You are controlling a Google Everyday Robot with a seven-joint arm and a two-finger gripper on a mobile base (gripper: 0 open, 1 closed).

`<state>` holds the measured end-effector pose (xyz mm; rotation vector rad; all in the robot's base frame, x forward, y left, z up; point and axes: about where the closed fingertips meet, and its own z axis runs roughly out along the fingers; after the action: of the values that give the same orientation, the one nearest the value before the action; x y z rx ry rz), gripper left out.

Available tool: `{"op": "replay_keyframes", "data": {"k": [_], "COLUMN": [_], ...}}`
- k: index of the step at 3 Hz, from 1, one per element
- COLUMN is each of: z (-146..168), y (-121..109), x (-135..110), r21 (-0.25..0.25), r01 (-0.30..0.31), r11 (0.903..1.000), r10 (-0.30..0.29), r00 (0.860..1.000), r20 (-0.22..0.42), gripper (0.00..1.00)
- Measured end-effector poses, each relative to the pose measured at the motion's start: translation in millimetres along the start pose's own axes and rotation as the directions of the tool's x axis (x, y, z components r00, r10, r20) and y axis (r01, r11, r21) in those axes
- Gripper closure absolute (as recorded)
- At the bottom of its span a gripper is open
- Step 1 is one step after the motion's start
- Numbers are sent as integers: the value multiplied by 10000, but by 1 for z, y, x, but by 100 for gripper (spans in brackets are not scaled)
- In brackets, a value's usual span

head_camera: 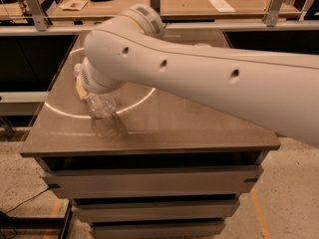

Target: Place water bottle upright

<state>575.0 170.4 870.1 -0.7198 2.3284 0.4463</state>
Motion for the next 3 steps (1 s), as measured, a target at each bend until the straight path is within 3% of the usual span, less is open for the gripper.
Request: {"op": "replay_keyframes", "data": {"k": [1,2,3], "z": [0,-6,-12], "y": [1,9,-9], "x": [5,-11,-17], "r21": [-1457,-3175,-4638], "r01": [-439,-1004,-1663], "r11": [9884,9429,8702], "r10": [574,1686,3128], "r00": [9943,9661,9137], "r20": [895,1953,2593], "gripper": [100,100,100]}}
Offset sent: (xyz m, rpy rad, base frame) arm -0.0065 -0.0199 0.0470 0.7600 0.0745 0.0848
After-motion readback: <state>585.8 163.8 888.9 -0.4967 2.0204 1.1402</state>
